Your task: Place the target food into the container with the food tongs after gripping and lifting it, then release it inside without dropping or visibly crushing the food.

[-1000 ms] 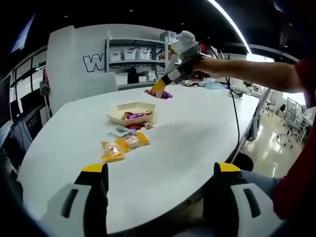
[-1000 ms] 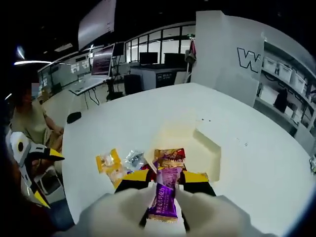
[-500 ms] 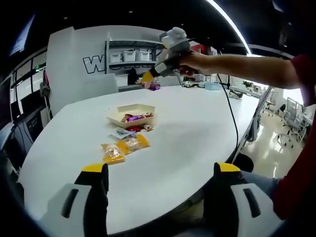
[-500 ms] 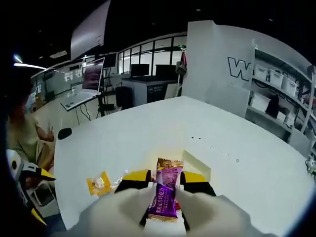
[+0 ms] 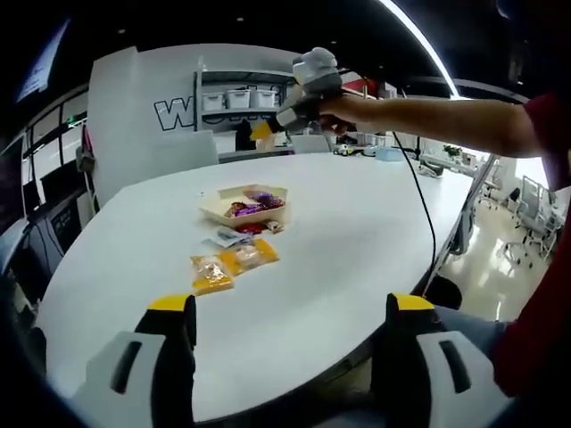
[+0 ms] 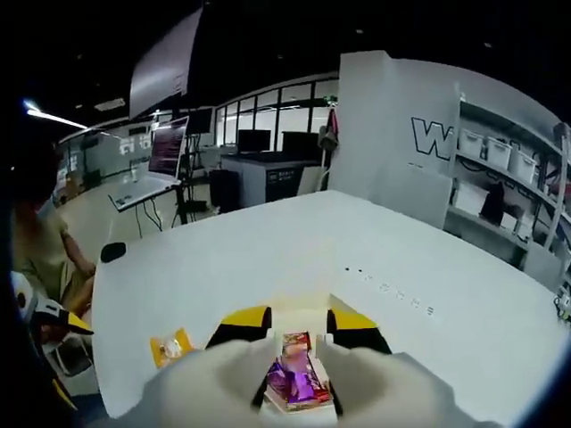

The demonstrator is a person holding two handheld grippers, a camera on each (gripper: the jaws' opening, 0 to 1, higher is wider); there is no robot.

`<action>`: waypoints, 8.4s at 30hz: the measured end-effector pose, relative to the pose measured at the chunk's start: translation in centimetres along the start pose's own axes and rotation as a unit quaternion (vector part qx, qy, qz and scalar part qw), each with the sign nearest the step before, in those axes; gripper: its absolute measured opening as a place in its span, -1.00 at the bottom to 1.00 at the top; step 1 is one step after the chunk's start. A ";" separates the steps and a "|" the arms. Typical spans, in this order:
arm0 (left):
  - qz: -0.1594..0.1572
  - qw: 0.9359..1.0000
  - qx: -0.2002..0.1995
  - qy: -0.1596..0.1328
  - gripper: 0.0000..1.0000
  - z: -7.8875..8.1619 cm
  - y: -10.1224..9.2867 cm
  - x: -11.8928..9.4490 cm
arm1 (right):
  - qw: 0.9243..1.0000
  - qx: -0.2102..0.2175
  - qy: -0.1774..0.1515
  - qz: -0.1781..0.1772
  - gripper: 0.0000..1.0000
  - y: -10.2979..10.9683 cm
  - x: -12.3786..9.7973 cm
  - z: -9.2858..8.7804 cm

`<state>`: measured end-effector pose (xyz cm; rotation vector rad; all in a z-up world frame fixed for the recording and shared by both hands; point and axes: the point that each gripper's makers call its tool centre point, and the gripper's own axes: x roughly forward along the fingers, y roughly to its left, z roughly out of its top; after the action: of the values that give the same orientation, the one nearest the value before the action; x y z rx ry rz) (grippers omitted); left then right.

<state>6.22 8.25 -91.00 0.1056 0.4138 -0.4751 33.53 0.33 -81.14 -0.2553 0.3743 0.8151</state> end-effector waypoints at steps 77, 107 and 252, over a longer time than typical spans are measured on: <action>0.000 1.000 0.009 0.015 0.69 -0.9 -0.3 -0.2 | 0.993 -0.047 0.062 0.084 -0.53 7.0 1.9 -12.3; 0.000 1.000 0.015 0.019 0.67 -1.0 -0.4 0.0 | 0.993 -0.059 0.061 0.080 -0.53 6.7 2.4 -13.5; -0.011 0.999 0.031 0.019 0.66 -0.2 -1.3 0.8 | 0.991 0.017 0.079 0.107 -0.51 9.7 -1.0 -15.4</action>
<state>6.23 6.79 -91.49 0.1702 0.4388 -0.5075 22.19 0.56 -95.40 -0.2511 0.5707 1.0007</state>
